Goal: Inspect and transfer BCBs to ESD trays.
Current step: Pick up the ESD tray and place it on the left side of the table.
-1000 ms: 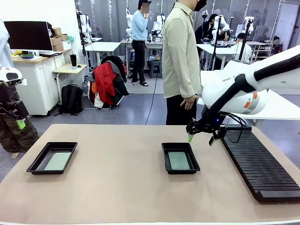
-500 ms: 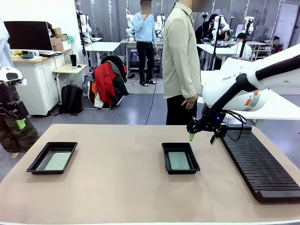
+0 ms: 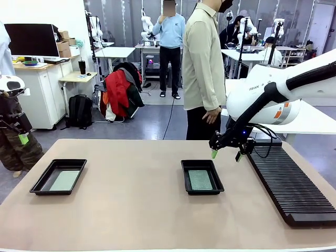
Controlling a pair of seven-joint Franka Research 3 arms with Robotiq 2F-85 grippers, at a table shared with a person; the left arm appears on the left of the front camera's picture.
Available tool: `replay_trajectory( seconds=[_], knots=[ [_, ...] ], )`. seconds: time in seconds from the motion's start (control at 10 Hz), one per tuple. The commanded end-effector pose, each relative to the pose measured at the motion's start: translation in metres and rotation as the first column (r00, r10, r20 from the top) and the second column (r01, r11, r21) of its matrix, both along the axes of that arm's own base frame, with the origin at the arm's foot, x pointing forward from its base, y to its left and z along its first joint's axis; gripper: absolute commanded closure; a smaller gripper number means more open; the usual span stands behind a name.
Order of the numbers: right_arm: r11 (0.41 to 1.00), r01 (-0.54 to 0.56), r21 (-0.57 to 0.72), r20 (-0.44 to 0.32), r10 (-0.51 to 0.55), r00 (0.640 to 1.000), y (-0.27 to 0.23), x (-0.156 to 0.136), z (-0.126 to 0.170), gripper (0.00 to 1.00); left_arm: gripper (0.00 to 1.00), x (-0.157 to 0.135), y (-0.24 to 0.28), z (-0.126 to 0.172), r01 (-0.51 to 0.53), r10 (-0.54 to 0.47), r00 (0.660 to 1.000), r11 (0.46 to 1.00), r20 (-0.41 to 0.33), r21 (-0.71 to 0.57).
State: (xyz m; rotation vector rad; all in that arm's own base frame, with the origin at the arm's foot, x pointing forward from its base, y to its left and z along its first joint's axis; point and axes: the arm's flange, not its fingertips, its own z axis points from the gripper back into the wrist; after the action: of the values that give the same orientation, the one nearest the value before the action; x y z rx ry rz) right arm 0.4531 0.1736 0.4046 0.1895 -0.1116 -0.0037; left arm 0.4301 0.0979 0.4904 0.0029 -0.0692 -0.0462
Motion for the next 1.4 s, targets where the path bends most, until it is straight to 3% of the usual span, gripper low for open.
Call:
replay_trajectory(
  seconds=[0.0, 0.8, 1.0, 1.3],
  knots=[
    [1.000, 0.005, 0.014, 0.008, -0.005, 1.000, -0.001, 0.000, -0.003, 0.00, 0.00, 0.000, 0.000, -0.001, -0.004, 0.004, 1.000, 1.000, 0.008, -0.002],
    [1.000, 0.000, 0.000, 0.000, 0.000, 1.000, 0.000, 0.000, 0.000, 0.00, 0.00, 0.000, 0.000, 0.000, 0.000, 0.000, 1.000, 1.000, 0.000, 0.000],
    [0.994, 0.008, 0.107, -0.016, -0.007, 1.000, -0.036, -0.019, 0.012, 0.00, 0.00, -0.006, -0.031, 0.032, -0.020, 0.020, 0.999, 1.000, -0.033, -0.004],
    [0.965, -0.017, 0.260, -0.013, 0.021, 1.000, -0.079, -0.030, 0.017, 0.00, 0.00, -0.002, -0.091, 0.067, -0.045, 0.045, 0.999, 0.999, -0.020, -0.002]
  ],
)
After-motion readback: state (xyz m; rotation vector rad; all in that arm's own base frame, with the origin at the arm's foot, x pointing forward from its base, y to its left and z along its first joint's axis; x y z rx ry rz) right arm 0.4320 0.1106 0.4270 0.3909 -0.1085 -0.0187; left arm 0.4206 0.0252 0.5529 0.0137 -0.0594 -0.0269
